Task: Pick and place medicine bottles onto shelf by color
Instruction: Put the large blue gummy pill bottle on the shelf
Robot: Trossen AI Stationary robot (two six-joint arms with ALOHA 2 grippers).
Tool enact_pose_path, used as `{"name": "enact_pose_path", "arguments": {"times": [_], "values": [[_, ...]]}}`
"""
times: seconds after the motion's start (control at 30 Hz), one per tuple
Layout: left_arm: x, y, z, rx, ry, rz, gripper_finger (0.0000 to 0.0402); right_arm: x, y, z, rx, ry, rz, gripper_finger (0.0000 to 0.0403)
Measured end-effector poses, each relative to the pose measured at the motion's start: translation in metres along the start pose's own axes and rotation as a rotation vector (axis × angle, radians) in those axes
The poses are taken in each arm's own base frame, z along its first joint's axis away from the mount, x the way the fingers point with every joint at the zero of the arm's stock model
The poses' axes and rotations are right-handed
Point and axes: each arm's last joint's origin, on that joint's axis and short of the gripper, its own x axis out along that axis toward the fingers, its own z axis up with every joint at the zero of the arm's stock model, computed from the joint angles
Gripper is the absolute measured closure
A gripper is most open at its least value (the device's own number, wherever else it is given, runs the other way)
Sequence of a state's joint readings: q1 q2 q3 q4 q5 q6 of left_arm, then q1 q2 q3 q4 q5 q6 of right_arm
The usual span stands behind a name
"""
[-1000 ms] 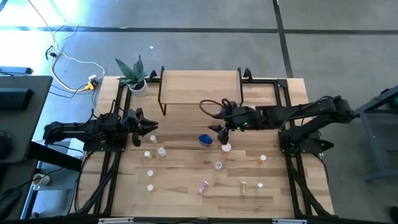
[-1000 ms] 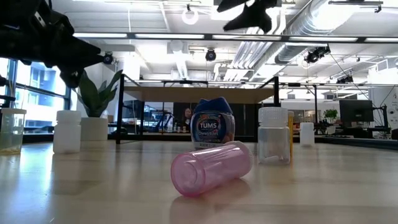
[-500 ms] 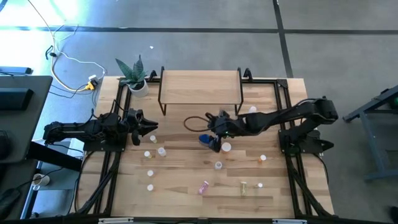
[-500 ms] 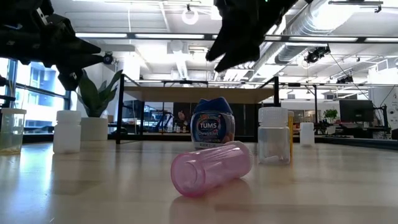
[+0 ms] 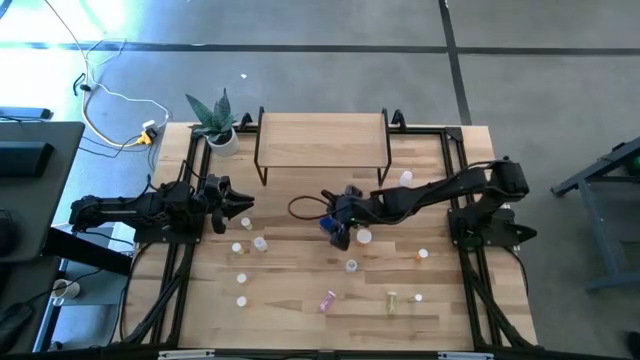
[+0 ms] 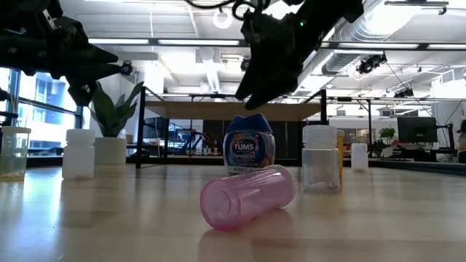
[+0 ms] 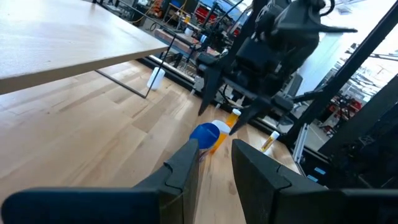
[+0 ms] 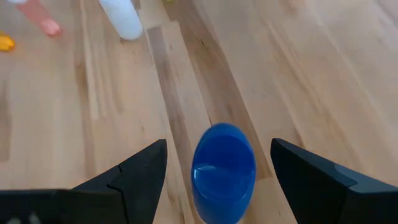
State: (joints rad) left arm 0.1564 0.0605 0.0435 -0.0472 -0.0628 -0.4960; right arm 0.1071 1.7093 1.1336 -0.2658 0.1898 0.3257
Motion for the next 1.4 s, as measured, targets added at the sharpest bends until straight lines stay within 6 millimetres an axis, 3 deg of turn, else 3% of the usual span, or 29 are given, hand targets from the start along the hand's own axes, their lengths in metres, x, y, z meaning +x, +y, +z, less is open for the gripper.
{"name": "enact_pose_path", "arguments": {"times": [0.43, 0.77, 0.97, 1.2, 1.4], "values": [[0.0, 0.0, 0.0, 0.001, 0.001, 0.0, 0.0314, 0.028, 0.0, -0.016, 0.026, 0.088, -0.031, 0.013], [0.0, 0.0, -0.001, 0.002, 0.008, 0.004, 0.0314, 0.028, 0.0, -0.016, 0.072, 0.094, -0.018, 0.0238], [0.0, 0.0, -0.001, 0.002, 0.008, 0.004, 0.0314, 0.028, 0.0, -0.016, 0.091, 0.094, -0.018, 0.0244], [0.0, 0.0, -0.001, 0.002, 0.014, -0.009, 0.0314, 0.016, 0.0, -0.01, 0.121, 0.073, 0.014, 0.0242], [0.0, 0.0, -0.001, 0.001, 0.023, -0.025, 0.0314, -0.004, -0.001, 0.016, 0.112, 0.051, 0.013, 0.024]]}}
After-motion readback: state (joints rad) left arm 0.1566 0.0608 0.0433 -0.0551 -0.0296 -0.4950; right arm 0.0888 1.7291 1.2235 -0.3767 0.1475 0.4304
